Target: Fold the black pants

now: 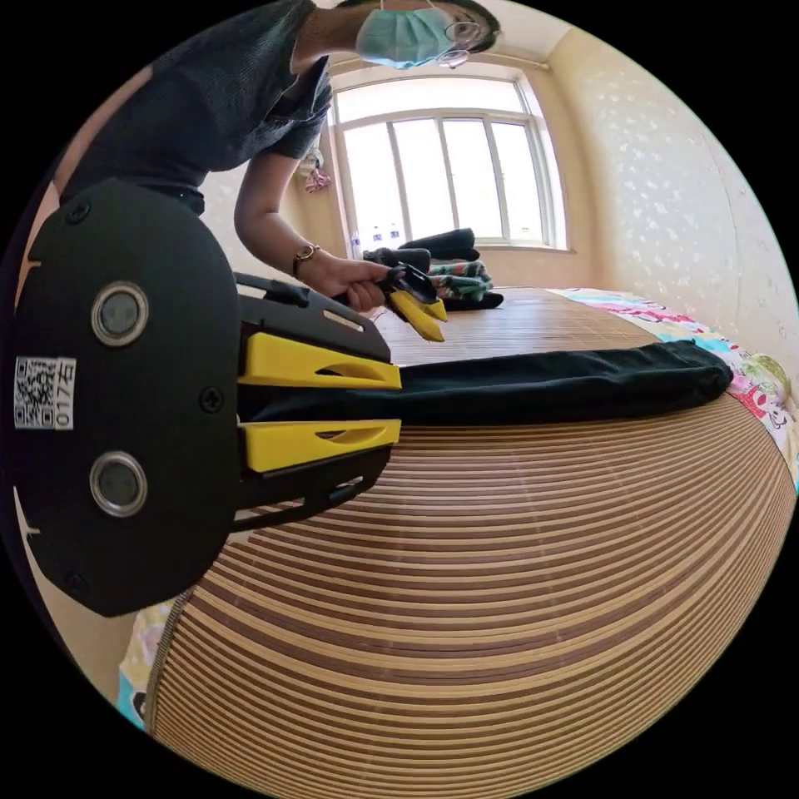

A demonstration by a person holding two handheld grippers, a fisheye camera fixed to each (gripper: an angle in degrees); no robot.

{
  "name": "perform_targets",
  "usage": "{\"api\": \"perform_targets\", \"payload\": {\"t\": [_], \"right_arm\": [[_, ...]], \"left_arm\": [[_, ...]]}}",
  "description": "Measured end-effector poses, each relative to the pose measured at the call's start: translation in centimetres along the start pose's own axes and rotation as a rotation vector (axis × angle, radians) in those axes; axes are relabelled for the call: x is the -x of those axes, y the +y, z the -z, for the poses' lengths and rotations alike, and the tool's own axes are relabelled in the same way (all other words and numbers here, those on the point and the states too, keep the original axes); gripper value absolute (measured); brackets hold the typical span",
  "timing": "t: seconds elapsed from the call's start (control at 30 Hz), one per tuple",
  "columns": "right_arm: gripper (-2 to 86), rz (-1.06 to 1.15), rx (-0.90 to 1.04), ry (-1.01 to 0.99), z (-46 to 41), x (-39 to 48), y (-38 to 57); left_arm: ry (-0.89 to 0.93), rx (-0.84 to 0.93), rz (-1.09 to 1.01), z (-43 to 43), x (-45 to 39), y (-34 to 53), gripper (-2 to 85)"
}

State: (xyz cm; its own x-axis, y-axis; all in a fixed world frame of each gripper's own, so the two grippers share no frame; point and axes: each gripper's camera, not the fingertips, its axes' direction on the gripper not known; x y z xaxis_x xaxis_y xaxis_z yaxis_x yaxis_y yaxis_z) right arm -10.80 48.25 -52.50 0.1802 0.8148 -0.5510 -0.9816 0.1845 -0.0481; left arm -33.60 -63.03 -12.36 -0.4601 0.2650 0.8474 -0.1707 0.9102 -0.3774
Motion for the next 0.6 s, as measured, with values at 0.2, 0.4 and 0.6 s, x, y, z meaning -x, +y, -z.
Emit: {"api": "perform_targets", "payload": {"t": [0.2, 0.4, 0.6], "right_arm": [[12.4, 0.130, -0.102, 0.067, -1.3, 1.5, -11.8], [12.4, 0.120, -0.117, 0.042, -6.4, 3.3, -19.5], [5.1, 0.101, -0.083, 0.139, -9.6, 4.8, -16.5]], "left_arm": [[-0.119, -0.047, -0.008, -1.5, -1.5, -10.6, 16.7], [-0.138, 0.008, 0.071, -4.0, -2.0, -12.4, 11.0], [0.019, 0.022, 0.061, -3.1, -1.7, -10.4, 1.7]]}}
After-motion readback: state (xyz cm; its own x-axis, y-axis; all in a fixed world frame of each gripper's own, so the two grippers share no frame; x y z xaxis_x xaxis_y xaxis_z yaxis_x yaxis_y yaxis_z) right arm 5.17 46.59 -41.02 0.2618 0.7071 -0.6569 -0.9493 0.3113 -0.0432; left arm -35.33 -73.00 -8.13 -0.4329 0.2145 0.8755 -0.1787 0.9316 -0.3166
